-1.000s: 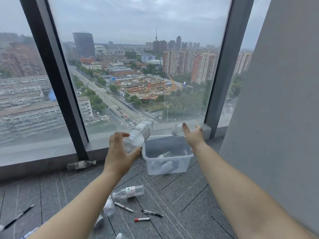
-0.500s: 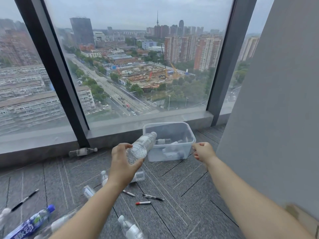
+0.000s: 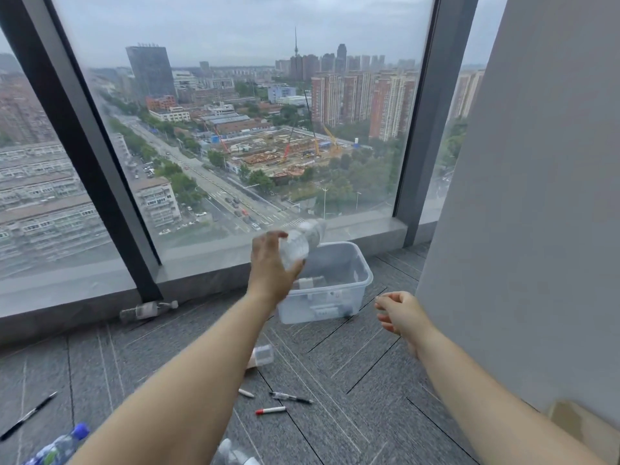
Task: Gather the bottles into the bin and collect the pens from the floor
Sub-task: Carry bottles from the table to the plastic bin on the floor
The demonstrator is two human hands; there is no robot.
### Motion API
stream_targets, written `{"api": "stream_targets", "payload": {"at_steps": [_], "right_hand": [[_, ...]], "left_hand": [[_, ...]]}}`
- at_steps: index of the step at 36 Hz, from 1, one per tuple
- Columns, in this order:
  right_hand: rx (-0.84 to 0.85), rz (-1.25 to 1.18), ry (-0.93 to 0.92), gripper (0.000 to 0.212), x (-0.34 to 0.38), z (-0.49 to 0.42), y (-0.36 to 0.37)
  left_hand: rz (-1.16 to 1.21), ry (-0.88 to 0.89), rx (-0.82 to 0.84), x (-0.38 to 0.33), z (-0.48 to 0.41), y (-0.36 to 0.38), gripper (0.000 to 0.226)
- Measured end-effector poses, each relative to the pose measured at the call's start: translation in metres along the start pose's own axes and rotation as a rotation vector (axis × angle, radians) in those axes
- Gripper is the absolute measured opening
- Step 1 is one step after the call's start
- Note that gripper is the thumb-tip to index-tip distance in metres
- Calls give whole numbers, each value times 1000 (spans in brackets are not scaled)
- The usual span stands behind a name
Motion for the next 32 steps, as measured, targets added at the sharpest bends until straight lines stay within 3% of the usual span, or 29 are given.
{"api": "stream_targets", "payload": {"at_steps": [2,4,11,19,22,27,32], "right_hand": [[-7,30,-27,10,6,-5,-6],[0,61,-47,9,10,-9,-10],[-4,110,-19,19,5,4,-19],[23,122,-29,7,45,58,-12],[41,137,-71,21,78,92,-15],[56,162,-161,22,138,172,-30],[23,232,-249,48,183,262,-69]], "left_hand": [[-375,-91,127,-2,-42,8,90],[-562,-186,250,6,-54,19,98],[-519,-171,503,39,23,71,99],[-333,-143,437,16,77,31,88],[-256,-60,374,-11,109,-2,81],[-211,82,278,-54,159,-65,74],[-91,94,195,-106,185,-129,65]]}}
Point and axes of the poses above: each hand's wrist, its own z-axis away from the middle knuckle, its own y-axis out of the palm, x = y × z, the point moved 4 cm from there along -z, towards the middle knuckle, and after that the axes turned 15 degrees about -z, right-handed, at the moved point
